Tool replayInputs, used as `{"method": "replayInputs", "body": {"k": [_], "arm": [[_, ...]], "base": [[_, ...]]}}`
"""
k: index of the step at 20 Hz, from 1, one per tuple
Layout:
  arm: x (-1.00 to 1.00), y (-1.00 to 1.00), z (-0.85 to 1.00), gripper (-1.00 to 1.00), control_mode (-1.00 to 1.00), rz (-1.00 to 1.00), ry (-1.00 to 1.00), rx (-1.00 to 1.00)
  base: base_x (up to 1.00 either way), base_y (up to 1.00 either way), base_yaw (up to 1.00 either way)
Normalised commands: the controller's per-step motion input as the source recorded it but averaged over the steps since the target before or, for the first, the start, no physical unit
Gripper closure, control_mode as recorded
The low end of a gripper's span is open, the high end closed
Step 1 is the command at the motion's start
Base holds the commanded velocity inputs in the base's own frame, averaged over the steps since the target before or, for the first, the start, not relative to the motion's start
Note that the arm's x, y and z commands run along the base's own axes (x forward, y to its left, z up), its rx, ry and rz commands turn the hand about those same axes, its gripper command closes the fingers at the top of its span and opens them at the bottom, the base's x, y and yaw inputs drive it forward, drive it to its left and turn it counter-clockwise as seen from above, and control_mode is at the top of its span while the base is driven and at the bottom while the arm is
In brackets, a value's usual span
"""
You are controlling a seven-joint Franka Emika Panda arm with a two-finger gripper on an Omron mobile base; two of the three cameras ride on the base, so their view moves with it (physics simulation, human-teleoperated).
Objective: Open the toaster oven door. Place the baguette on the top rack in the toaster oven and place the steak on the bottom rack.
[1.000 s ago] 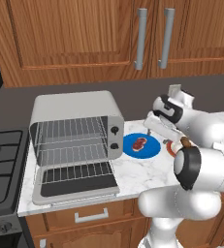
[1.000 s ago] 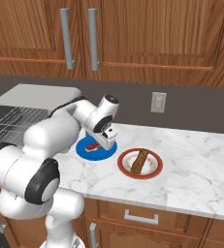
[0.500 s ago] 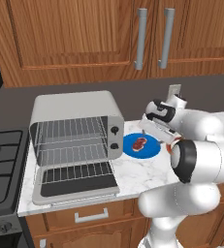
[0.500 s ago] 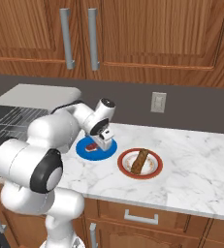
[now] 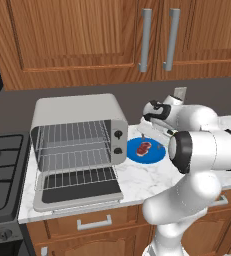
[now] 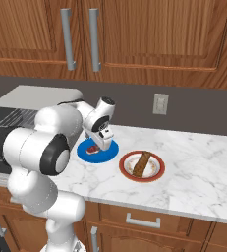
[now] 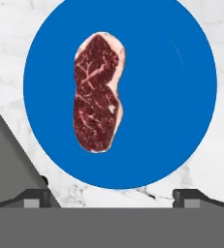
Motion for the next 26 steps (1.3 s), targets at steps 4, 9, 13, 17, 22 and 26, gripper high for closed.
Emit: {"method": "replayInputs", "body": {"k": [4,9,13,17,22,26], "arm": [[0.2,0.0,-0.33,-1.0,-1.0,0.0,0.0,0.0],[0.18,0.0,-0.31,-1.0,-1.0,-0.01,-0.01,0.03],[0.2,0.02,-0.25,-1.0,-1.0,-0.01,-0.01,0.02],[0.25,0.05,-0.1,-1.0,-1.0,-0.01,0.0,0.0],[0.28,0.09,-0.09,-1.0,-1.0,0.0,0.0,0.0],[0.23,0.01,-0.14,-1.0,-1.0,0.0,0.0,0.0]], "base": [[0.0,0.0,0.0],[0.0,0.0,0.0],[0.0,0.0,0.0],[0.0,0.0,0.0],[0.0,0.0,0.0],[0.0,0.0,0.0]]}}
